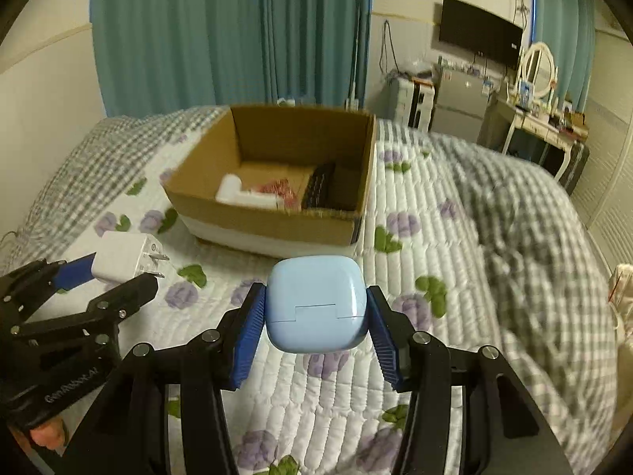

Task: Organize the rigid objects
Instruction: 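Carry the power bank over the box with the left gripper while the right carries the earbud case, then drop the power bank into the box with the left gripper while the right drops the earbud case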

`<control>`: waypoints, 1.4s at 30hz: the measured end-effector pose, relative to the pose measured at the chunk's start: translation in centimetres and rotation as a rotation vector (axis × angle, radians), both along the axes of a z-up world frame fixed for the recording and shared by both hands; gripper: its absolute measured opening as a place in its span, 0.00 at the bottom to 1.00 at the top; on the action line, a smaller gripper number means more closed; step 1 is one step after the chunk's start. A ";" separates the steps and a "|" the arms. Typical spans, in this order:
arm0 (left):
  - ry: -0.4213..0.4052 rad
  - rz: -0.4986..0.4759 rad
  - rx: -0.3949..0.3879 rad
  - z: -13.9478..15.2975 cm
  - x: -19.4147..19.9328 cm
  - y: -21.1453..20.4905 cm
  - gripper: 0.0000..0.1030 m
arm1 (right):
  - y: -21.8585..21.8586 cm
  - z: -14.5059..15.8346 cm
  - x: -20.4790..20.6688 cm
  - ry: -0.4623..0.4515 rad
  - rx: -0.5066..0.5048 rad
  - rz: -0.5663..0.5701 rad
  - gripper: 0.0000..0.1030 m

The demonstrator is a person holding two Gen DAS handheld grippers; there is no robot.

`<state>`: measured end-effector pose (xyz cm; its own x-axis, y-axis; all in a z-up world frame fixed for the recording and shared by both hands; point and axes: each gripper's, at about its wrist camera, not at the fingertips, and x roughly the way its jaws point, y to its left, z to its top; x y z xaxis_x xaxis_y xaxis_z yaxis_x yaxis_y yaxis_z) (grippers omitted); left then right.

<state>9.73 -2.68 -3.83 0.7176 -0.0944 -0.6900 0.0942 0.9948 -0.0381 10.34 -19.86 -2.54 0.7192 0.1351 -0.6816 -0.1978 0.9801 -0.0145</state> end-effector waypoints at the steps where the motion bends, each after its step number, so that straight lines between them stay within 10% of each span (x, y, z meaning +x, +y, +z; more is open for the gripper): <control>1: -0.006 -0.003 0.005 0.9 -0.4 -0.4 0.55 | 0.0 0.7 -0.1 -0.012 0.000 0.003 0.49; 18: -0.111 -0.029 0.016 8.0 7.0 0.3 0.55 | 1.8 10.6 8.1 -0.157 0.001 0.056 0.49; 33: -0.001 -0.057 0.030 -0.3 21.8 -1.2 0.55 | 1.4 3.5 19.8 -0.070 0.015 0.052 0.49; 42: 0.025 -0.002 0.063 -2.2 23.1 -1.2 0.69 | -0.1 0.2 20.8 -0.023 0.042 0.048 0.49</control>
